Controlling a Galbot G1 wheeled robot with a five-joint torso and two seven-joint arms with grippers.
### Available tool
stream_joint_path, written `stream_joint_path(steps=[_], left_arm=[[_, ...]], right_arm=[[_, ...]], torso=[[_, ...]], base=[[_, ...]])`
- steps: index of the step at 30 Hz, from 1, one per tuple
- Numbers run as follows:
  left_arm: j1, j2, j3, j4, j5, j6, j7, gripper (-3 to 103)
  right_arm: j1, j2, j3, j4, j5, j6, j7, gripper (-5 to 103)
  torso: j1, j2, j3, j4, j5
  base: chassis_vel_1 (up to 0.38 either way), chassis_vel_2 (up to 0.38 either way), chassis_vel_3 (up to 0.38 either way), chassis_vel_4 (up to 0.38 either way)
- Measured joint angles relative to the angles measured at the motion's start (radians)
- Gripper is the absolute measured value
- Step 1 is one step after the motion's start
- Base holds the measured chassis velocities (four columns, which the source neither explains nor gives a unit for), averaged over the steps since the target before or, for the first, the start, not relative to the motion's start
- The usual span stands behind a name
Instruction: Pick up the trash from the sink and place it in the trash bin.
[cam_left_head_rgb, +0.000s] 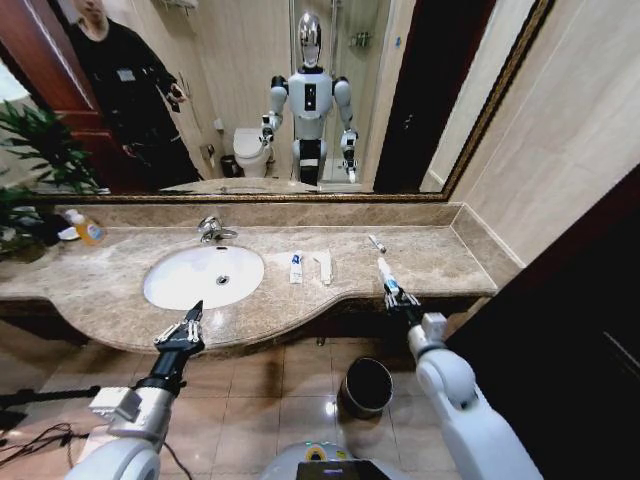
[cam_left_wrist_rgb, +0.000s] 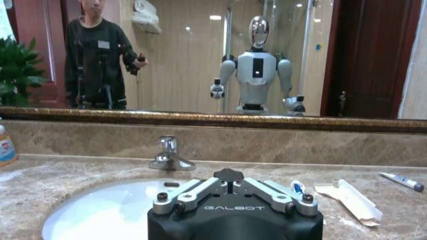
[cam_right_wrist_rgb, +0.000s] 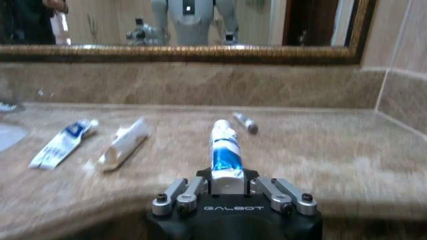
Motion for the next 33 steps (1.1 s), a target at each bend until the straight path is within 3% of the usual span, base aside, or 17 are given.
stream_joint_path(steps=[15,21,25,27,33], left_arm=[[0.000,0.000,0.000,0.000,0.000,0.000,0.000,0],[0.000,0.000,0.000,0.000,0.000,0.000,0.000,0],[0.000,0.000,0.000,0.000,0.000,0.000,0.000,0],[0.000,0.000,0.000,0.000,0.000,0.000,0.000,0],[0.000,0.000,0.000,0.000,0.000,0.000,0.000,0]], right_arm=[[-0.295,0.027,0.052,-0.021,-0.046,0.174,-0.041,27],[-0.269,0.049,0.034,-0.125,-0.068,0.210,-0.050,27],[-0.189,0.061,0.018,-0.269,-0.113,0.254,-0.050,27],[-0.102,0.067,0.002,-0.425,-0.135,0.300,-0.049,27],[-0.040,0.088,-0.012,-0.575,-0.139,0.357,-0.079,27]], torso=[[0.000,0.000,0.000,0.0000,-0.0002],[0.000,0.000,0.000,-0.0001,0.0000],[0.000,0.000,0.000,0.0000,0.0001],[0.000,0.000,0.000,0.0001,0.0001],[0.000,0.000,0.000,0.0001,-0.0001]], base=[[0.000,0.000,0.000,0.000],[0.000,0.000,0.000,0.000],[0.000,0.000,0.000,0.000],[0.000,0.000,0.000,0.000],[0.000,0.000,0.000,0.000]])
